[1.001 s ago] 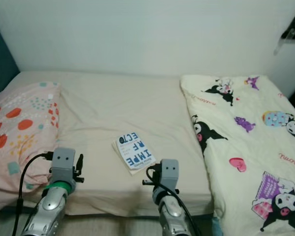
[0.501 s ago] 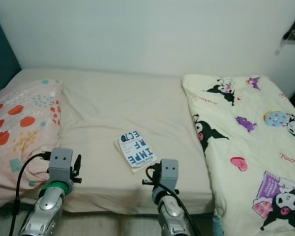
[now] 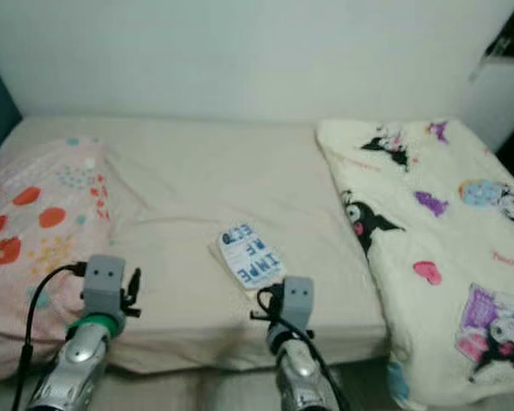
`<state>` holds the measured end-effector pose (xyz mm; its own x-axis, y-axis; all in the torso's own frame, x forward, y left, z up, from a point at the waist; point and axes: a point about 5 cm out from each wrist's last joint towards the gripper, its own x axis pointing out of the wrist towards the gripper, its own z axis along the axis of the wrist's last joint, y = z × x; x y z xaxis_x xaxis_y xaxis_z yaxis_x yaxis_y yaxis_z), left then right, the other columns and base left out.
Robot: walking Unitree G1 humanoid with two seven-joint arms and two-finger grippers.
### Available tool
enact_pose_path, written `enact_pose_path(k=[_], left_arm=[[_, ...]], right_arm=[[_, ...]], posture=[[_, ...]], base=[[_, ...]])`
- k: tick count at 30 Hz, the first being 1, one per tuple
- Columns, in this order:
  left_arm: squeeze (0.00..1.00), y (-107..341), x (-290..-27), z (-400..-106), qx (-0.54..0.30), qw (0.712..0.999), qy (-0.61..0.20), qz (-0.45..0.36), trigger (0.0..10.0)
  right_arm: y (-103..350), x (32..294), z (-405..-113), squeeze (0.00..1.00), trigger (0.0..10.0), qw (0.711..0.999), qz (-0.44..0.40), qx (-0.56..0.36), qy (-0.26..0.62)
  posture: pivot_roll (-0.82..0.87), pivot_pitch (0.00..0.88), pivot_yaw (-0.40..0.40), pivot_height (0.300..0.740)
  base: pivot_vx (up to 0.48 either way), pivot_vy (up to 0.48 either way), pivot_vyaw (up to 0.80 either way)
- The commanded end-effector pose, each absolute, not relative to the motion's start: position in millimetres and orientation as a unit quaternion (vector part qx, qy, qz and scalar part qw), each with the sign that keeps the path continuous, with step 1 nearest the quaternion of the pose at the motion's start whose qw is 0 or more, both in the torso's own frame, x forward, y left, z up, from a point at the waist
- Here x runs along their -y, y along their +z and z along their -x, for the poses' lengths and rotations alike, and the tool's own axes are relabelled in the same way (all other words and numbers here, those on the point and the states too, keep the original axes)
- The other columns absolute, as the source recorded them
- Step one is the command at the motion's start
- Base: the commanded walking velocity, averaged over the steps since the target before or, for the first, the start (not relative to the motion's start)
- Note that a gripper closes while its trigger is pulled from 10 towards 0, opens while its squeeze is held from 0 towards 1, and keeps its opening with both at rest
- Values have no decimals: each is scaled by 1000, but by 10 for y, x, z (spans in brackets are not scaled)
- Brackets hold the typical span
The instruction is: Clean up the room
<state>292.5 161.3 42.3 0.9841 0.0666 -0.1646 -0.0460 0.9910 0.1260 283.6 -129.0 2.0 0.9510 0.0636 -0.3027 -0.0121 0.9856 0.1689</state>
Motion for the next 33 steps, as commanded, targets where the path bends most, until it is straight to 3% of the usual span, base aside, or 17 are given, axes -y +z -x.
enact_pose_path(k=[1,33], left_arm=[[0,374,-1603,-2896,-98,993,23,-63,10000],[0,374,-1553,-2909,-95,993,12,-73,10000]], right_arm=[[-24,1340,-2800,0,10000,983,-83,-165,10],[85,1402,-2904,0,10000,987,-78,-140,-3]], posture=[[39,0,33,740],[36,0,21,740]], base=[[0,0,0],[0,0,0]])
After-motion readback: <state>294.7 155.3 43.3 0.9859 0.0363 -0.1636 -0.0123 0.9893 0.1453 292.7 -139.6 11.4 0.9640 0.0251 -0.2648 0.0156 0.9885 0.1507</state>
